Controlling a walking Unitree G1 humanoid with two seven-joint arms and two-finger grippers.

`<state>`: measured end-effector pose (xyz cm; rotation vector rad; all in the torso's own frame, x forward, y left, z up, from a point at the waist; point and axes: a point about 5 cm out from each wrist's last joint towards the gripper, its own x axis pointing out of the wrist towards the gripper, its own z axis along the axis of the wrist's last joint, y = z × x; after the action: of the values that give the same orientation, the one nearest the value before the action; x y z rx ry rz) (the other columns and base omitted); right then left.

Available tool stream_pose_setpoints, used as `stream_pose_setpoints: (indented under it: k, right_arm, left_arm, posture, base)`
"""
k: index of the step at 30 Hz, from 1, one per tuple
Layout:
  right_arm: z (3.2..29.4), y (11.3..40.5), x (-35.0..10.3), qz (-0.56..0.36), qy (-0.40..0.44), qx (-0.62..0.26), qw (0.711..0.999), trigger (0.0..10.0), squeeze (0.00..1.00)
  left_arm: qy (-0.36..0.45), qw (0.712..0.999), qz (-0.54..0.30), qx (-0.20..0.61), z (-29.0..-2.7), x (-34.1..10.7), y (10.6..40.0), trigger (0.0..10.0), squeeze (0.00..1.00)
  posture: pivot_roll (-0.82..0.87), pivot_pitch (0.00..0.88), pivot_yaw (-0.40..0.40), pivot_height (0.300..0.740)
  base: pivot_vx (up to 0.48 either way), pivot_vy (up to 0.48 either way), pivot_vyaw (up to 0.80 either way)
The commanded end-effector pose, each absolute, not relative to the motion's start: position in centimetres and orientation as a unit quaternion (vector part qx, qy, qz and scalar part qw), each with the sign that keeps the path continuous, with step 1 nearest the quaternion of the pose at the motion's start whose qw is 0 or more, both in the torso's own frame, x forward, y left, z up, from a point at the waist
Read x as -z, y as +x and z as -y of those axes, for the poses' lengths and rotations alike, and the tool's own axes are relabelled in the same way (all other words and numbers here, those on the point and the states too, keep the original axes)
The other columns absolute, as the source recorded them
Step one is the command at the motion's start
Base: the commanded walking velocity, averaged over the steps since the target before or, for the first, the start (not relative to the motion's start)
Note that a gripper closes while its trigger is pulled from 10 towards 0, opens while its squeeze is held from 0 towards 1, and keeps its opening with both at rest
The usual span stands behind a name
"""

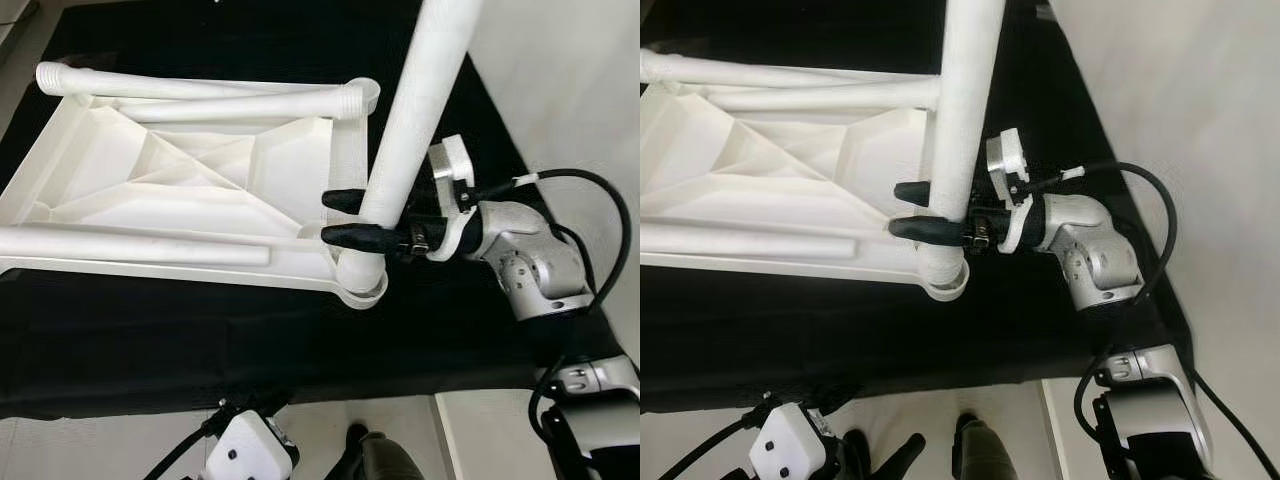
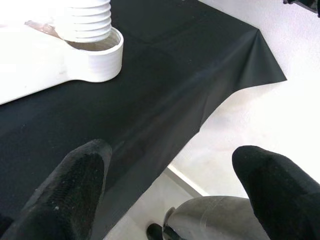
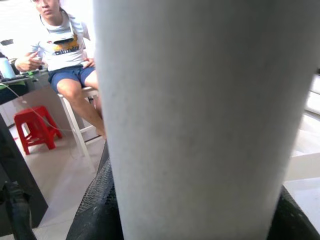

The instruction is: Building children table

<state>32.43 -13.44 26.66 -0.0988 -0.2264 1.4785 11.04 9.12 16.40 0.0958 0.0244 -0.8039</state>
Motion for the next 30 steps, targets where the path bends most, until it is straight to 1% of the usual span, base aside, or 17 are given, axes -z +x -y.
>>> stream_pose_setpoints:
  k: [1,8,9,10,11,13,18,20,28,30]
  right_arm:
    - [13.5,32.5,-26.0,0.090,-0.050,-0.675,0.731,10.0,0.00]
    - [14.4,32.9,-26.4,0.082,-0.070,-0.687,0.719,10.0,0.00]
    - [14.7,32.6,-26.4,0.076,-0.078,-0.697,0.709,10.0,0.00]
    - [14.9,32.2,-26.1,0.062,-0.088,-0.714,0.692,10.0,0.00]
    - [14.9,32.2,-26.1,0.062,-0.088,-0.714,0.692,10.0,0.00]
    - [14.8,31.2,-25.4,0.039,-0.093,-0.741,0.664,10.0,0.00]
    - [14.4,30.8,-25.0,0.035,-0.088,-0.753,0.652,10.0,0.00]
    - [14.2,30.8,-24.9,0.036,-0.087,-0.755,0.649,10.0,0.00]
    - [13.6,31.2,-24.8,0.047,-0.096,-0.747,0.656,10.0,0.00]
    - [13.3,32.0,-24.8,0.053,-0.098,-0.727,0.677,10.0,0.00]
  left_arm:
    - [0.043,0.914,-0.018,0.404,-9.0,-16.4,10.5,10.0,0.00]
    - [0.040,0.913,-0.016,0.405,-8.9,-16.5,10.4,10.0,0.00]
    - [0.039,0.913,-0.016,0.405,-8.9,-16.5,10.4,10.0,0.00]
    - [0.039,0.914,-0.015,0.405,-8.9,-16.6,10.4,10.0,0.00]
    - [0.039,0.914,-0.015,0.405,-8.9,-16.6,10.4,10.0,0.00]
    - [0.038,0.914,-0.014,0.404,-8.9,-16.6,10.4,10.0,0.00]
    - [0.039,0.914,-0.013,0.405,-8.9,-16.6,10.5,10.0,0.00]
    - [0.040,0.914,-0.012,0.404,-8.9,-16.6,10.6,10.0,0.00]
    - [0.041,0.914,-0.012,0.404,-9.0,-16.6,10.6,10.0,0.00]
    - [0.040,0.914,-0.011,0.404,-9.0,-16.7,10.6,10.0,0.00]
  posture:
    - [-0.06,0.335,-0.022,0.740]
    - [-0.06,0.335,-0.024,0.740]
    - [-0.06,0.336,-0.026,0.740]
    - [-0.06,0.341,-0.025,0.740]
    - [-0.06,0.341,-0.025,0.740]
    - [-0.07,0.342,-0.024,0.740]
    - [-0.06,0.344,-0.022,0.740]
    - [-0.06,0.344,-0.022,0.740]
    - [-0.07,0.344,-0.022,0.740]
    - [-0.07,0.348,-0.019,0.740]
  base:
    - [0.000,0.000,0.00]
    - [0.000,0.000,0.00]
    - [0.000,0.000,0.00]
    - [0.000,0.000,0.00]
    - [0.000,0.000,0.00]
    - [0.000,0.000,0.00]
    - [0.000,0.000,0.00]
    - [0.000,0.000,0.00]
    - [0.000,0.000,0.00]
    - [0.000,0.000,0.00]
